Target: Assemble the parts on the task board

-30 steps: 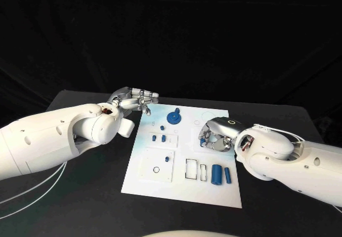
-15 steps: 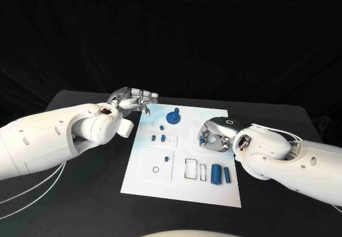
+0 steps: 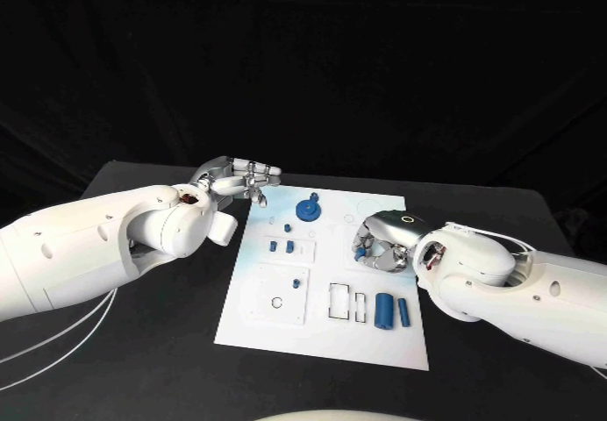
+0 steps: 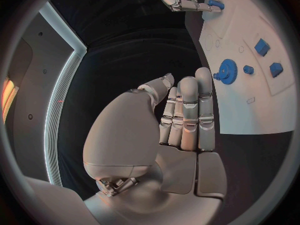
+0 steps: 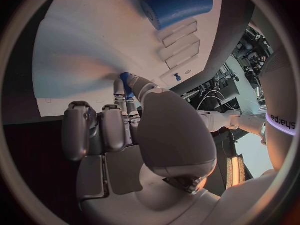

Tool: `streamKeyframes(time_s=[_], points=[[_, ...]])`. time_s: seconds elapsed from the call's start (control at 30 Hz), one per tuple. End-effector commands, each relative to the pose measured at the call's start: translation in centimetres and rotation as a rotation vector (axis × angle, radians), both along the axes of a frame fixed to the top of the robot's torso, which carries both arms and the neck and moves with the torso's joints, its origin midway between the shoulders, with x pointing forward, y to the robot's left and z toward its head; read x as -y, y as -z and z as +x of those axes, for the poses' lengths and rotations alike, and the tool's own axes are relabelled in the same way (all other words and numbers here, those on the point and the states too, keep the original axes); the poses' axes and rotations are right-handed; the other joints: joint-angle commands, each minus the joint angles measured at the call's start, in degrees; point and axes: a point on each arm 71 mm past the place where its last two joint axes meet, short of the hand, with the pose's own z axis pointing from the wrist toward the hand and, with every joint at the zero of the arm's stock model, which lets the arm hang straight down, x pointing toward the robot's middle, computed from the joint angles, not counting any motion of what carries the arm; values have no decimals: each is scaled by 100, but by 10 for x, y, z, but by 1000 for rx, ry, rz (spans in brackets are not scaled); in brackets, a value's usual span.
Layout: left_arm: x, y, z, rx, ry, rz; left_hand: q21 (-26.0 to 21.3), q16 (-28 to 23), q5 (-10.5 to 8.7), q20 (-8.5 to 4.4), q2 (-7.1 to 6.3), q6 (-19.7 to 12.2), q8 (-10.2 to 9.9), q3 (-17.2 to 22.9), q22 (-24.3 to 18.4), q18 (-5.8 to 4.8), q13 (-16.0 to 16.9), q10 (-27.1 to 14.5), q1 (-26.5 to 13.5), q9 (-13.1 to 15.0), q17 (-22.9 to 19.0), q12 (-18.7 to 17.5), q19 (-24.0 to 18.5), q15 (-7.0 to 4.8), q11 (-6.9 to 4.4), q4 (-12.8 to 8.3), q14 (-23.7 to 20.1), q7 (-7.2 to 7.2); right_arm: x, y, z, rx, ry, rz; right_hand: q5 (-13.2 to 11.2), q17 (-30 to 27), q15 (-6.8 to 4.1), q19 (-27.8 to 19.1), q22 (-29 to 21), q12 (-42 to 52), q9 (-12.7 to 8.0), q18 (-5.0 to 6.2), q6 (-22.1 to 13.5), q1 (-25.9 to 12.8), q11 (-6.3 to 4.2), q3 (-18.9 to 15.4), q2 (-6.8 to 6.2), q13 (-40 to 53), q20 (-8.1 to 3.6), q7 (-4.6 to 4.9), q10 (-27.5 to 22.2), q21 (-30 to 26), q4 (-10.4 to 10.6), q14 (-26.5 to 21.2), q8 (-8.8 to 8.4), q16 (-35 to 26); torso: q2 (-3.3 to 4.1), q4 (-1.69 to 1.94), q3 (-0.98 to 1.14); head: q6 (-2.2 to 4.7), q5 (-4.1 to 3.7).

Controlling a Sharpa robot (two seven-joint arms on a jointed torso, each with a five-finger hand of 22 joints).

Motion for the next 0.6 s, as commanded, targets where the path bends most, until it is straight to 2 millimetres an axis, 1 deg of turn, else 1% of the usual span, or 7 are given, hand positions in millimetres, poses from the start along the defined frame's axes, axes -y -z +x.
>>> streamKeyframes(time_s=[0.03, 0.23, 0.3, 0.4, 0.53, 0.6], points=[[2, -1, 0, 0, 16, -9, -39, -27, 21, 24, 77, -32, -37, 10, -9, 32, 5, -32, -2, -10, 0, -20, 9, 6, -6, -32, -51, -7, 1, 1, -2, 28, 13, 23, 41, 15, -37, 61, 991, -11, 70, -55, 78, 51, 2, 60, 122, 8, 2, 0, 71, 43, -22, 206, 58, 10, 3, -1, 3, 7, 8], [2, -1, 0, 0, 14, -8, -42, -28, 22, 25, 85, -34, -37, 13, -11, 32, 6, -36, 1, -11, -2, -19, 10, 7, -4, -33, -52, -6, 1, -8, -4, 76, 15, 99, 70, 9, -46, 65, 997, -36, 92, -56, 95, 67, -5, 104, 113, 15, -10, 3, 115, 46, -83, 206, 70, 7, -5, -2, 1, 23, 8], [2, 0, 1, 0, 13, -8, -42, -28, 22, 25, 85, -34, -37, 13, -11, 32, 6, -36, 1, -11, -2, -19, 10, 7, -4, -33, -52, -6, 1, -10, -6, 82, 14, 118, 99, 0, -45, 59, 994, -53, 98, -54, 90, 69, -2, 123, 107, 15, -13, 10, 119, 30, -105, 204, 67, 1, -2, -4, 1, 35, 26], [2, 0, 1, 0, 13, -8, -42, -28, 22, 25, 85, -34, -37, 13, -11, 32, 6, -36, 1, -11, -2, -19, 10, 7, -4, -33, -52, -6, 2, -15, -9, 84, 14, 143, 112, -11, -44, 53, 990, -65, 101, -51, 85, 68, 1, 134, 102, 15, -14, 14, 118, 16, -116, 202, 64, -7, -1, 2, 4, 45, 20], [3, 0, 1, 0, 15, -9, -42, -28, 22, 25, 85, -34, -37, 13, -11, 32, 6, -36, 1, -11, -2, -19, 10, 7, -4, -33, -52, -6, 1, -25, -18, 73, 3, 185, 133, -14, -41, 49, 989, -88, 106, -50, 75, 59, 9, 145, 79, 14, -13, 22, 114, 5, -139, 201, 58, -9, -5, -3, -4, 56, 35], [3, 0, 1, 0, 16, -9, -42, -28, 22, 25, 85, -34, -37, 13, -11, 32, 6, -36, 1, -11, -2, -19, 10, 7, -4, -33, -52, -6, -3, -30, -25, 66, -13, 204, 177, -5, -36, 51, 993, -110, 111, -51, 64, 55, 15, 164, 68, 14, -12, 33, 111, 8, -162, 202, 52, -4, 3, -6, -1, 62, 54]])
